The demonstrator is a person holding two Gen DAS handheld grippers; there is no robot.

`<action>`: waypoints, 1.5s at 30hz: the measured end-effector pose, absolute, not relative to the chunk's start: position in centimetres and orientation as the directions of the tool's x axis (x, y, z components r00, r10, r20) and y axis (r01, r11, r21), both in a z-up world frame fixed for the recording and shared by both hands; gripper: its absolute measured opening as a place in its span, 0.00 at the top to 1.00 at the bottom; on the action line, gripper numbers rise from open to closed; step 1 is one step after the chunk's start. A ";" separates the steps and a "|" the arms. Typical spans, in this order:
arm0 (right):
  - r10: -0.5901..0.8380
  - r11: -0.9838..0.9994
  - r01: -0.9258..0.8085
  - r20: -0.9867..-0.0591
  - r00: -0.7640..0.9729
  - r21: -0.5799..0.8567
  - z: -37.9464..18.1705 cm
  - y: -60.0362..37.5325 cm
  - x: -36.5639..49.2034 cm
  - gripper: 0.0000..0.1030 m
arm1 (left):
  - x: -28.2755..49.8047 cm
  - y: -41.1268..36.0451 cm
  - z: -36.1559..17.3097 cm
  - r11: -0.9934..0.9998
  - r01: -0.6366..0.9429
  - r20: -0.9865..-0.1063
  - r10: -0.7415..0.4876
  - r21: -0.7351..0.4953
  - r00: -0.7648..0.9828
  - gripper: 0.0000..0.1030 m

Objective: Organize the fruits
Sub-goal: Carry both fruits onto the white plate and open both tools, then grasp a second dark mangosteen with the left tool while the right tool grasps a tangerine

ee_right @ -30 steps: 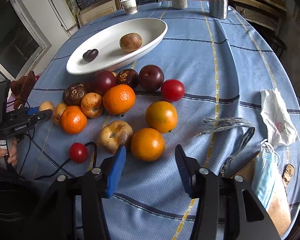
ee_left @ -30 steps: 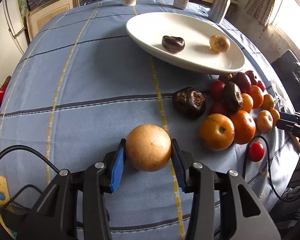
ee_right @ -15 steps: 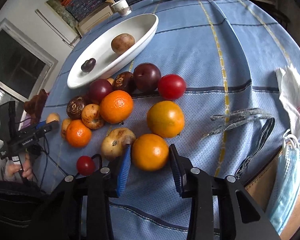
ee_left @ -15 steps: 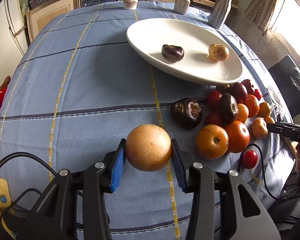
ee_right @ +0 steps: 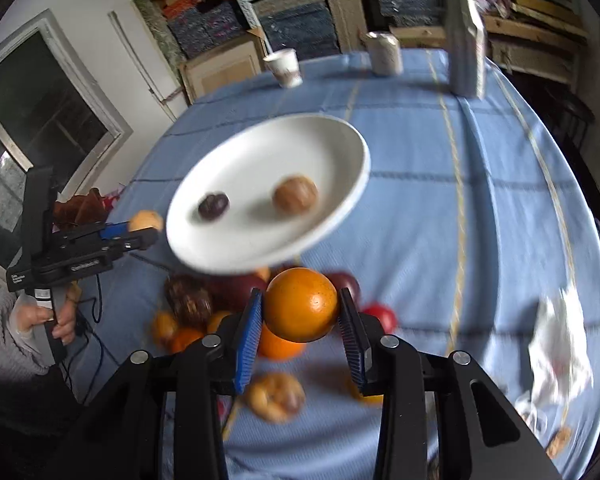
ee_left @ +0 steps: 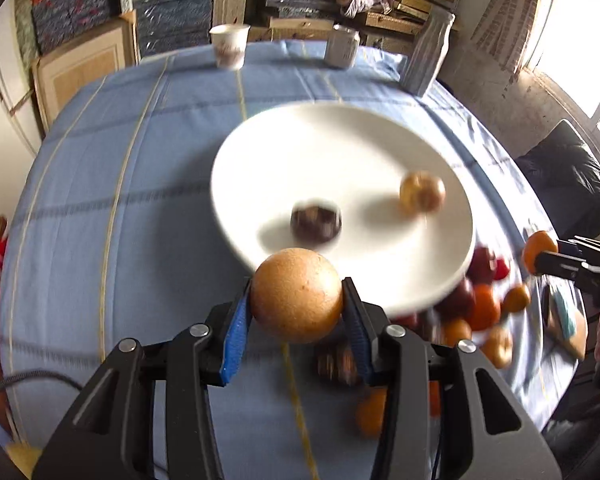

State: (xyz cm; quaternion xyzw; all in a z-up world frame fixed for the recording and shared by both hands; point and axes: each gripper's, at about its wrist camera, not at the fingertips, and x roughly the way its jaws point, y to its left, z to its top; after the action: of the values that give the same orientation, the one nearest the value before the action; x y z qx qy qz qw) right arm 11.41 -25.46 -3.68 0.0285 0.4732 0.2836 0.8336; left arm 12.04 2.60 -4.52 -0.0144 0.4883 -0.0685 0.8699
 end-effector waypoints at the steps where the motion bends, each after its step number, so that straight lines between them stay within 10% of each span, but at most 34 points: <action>1: 0.504 0.830 -0.462 -0.774 0.383 0.312 -3.6 -24.6 12.2 0.63 | 13.1 2.4 -4.4 0.990 0.109 -0.846 -0.130 -0.085 0.516 0.58; 18: 0.495 0.797 -0.524 -0.822 0.282 0.300 -7.3 -18.3 17.2 0.61 | 21.0 3.1 -6.9 0.991 0.072 -0.859 -0.135 -0.114 0.493 0.45; 45: 0.436 0.890 -0.330 -0.795 0.421 0.314 -4.2 -29.1 8.9 0.43 | 9.0 0.9 -9.5 0.982 0.150 -0.902 -0.168 -0.116 0.399 0.41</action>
State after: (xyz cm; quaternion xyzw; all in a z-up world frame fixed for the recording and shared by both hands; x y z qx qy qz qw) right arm 8.94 -29.13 -4.18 0.0546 0.4874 0.2277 0.8412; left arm 8.95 0.94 -9.45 -0.0081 0.5401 -0.0952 0.8362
